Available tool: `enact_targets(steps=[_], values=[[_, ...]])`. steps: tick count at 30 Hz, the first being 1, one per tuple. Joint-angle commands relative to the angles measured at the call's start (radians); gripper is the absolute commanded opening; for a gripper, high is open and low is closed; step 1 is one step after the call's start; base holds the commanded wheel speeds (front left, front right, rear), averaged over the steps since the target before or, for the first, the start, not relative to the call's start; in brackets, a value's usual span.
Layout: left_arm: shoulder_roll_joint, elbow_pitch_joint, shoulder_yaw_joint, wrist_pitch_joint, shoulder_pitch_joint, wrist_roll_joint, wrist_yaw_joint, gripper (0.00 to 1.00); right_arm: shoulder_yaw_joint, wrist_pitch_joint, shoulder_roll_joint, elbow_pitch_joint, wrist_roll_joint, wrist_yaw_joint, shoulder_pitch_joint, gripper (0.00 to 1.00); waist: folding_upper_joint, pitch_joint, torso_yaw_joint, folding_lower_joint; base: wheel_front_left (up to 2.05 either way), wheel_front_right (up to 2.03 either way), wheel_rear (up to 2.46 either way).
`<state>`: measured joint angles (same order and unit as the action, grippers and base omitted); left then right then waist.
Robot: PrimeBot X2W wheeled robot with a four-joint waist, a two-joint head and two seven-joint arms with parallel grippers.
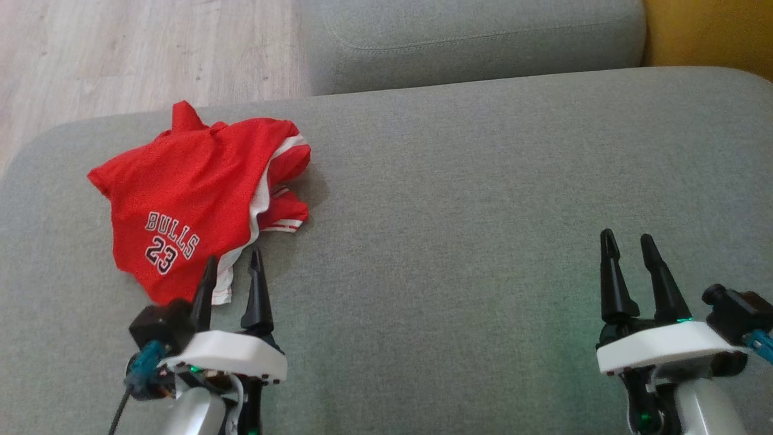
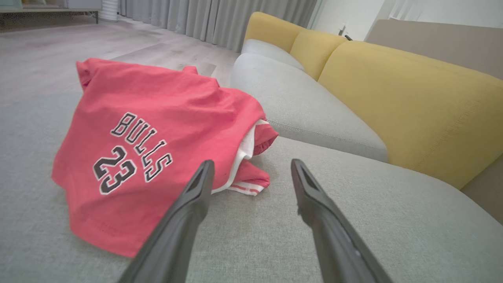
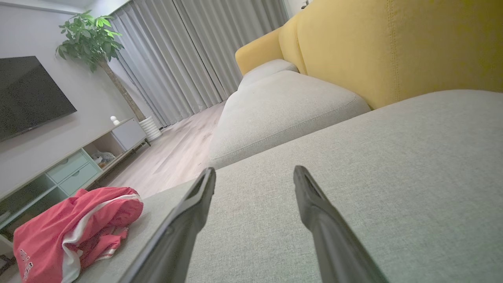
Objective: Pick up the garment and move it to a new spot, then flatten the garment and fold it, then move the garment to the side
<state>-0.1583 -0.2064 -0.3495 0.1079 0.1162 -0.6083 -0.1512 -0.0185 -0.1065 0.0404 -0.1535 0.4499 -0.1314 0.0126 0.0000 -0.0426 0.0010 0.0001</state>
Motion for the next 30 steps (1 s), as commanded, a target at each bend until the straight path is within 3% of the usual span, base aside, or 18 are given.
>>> enact_targets(steps=[1, 30], values=[[-0.024, 0.031, 0.000, 0.017, 0.067, 0.040, -0.013, 1.00, -0.020, -0.017, 0.007, 0.046, -0.049, 0.000, 0.060, 1.00, 0.0000, -0.003, -0.002, -0.0001, 0.00, 0.00, 0.00], [-0.091, -0.011, -0.226, 0.102, 0.170, 0.373, -0.153, 1.00, -0.065, -0.103, 0.009, 0.086, -0.485, 0.001, 0.084, 1.00, 0.0000, -0.023, -0.001, -0.0001, 0.00, 0.00, 0.00]])
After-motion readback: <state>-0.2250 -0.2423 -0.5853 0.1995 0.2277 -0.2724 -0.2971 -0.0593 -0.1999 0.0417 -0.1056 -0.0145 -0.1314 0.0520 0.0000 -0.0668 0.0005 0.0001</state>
